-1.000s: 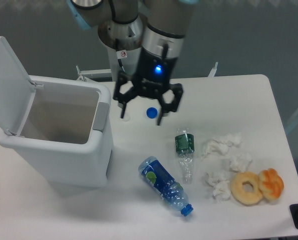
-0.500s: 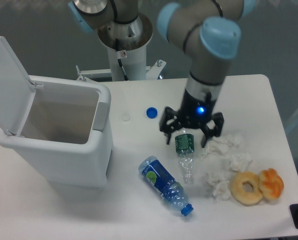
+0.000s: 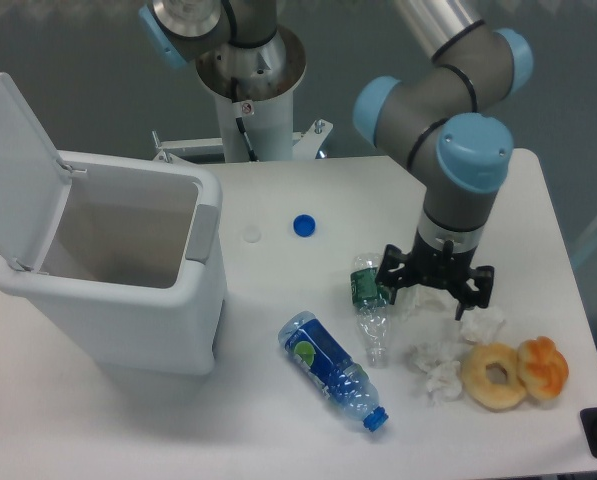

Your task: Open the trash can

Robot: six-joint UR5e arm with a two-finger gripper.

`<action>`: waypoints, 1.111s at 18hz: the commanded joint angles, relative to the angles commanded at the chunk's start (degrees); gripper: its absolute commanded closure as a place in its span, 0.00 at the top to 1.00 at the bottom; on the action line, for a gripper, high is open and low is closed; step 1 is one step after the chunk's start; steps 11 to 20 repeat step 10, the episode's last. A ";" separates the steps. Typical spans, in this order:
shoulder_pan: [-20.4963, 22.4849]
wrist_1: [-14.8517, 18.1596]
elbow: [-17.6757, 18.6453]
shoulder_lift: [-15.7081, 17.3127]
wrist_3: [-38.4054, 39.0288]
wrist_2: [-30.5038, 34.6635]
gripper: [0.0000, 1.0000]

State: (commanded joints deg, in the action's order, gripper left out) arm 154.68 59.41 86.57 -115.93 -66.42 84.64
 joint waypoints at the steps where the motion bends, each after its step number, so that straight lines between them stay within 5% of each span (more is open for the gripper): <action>1: 0.44 0.00 -0.09 0.00 -2.11 0.09 1.00; 6: 0.80 0.53 -0.79 -0.35 -10.82 6.66 1.00; 20: 0.18 0.70 -1.05 -0.71 -10.92 8.18 1.00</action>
